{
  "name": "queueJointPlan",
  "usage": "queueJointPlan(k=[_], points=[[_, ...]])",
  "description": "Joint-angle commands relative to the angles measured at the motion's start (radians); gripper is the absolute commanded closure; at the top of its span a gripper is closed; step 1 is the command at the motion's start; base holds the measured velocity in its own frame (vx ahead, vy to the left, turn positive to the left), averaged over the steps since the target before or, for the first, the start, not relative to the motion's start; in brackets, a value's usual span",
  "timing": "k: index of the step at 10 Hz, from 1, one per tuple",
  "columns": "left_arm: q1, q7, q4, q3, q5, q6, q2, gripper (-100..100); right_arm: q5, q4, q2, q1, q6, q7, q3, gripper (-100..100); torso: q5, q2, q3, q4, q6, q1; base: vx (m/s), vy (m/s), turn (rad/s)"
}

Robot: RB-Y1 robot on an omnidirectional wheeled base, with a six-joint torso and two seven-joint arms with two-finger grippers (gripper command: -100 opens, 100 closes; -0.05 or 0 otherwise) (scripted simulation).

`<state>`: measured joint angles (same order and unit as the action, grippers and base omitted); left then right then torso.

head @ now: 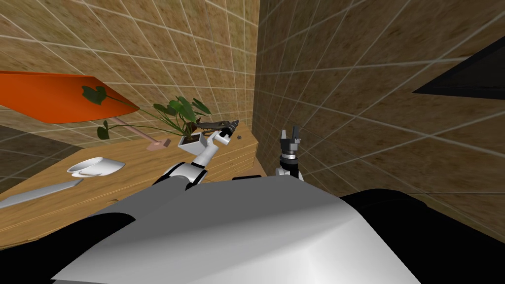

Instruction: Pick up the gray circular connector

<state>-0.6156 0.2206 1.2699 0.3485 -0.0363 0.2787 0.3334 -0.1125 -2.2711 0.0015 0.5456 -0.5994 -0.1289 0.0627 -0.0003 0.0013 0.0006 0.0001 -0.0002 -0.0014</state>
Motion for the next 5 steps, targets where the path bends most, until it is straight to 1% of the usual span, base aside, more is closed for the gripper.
queueJointPlan(k=[1,2,3,4,5], points=[[-0.015,0.011,-0.030,0.008,0.004,0.022,0.000,-100,0.000,0.000,0.000,0.000,0.000,0.000,0.000,0,0.000,0.000,0.000,0.000,0.000,0.000,-0.019,-0.021,0.003],[-0.051,0.030,-0.065,0.025,0.015,0.060,-0.001,-100,0.000,0.000,0.000,0.000,0.000,0.000,0.000,0,0.000,0.000,0.000,0.000,0.000,0.000,-0.022,-0.025,0.006],[-0.051,0.030,-0.082,0.025,0.015,0.060,-0.001,-100,0.000,0.000,0.000,0.000,0.000,0.000,0.000,0,0.000,0.000,0.000,0.000,0.000,0.000,-0.016,-0.021,0.000],[-0.085,0.048,-0.109,0.041,0.026,0.097,-0.003,-100,0.000,0.000,0.000,0.000,0.000,0.000,0.000,0,0.000,0.000,0.000,0.000,0.000,0.000,-0.023,-0.027,0.001],[-0.085,0.048,-0.133,0.041,0.026,0.097,-0.003,-100,0.000,0.000,0.000,0.000,0.000,0.000,0.000,0,0.000,0.000,0.000,0.000,0.000,0.000,-0.021,-0.024,-0.001]])
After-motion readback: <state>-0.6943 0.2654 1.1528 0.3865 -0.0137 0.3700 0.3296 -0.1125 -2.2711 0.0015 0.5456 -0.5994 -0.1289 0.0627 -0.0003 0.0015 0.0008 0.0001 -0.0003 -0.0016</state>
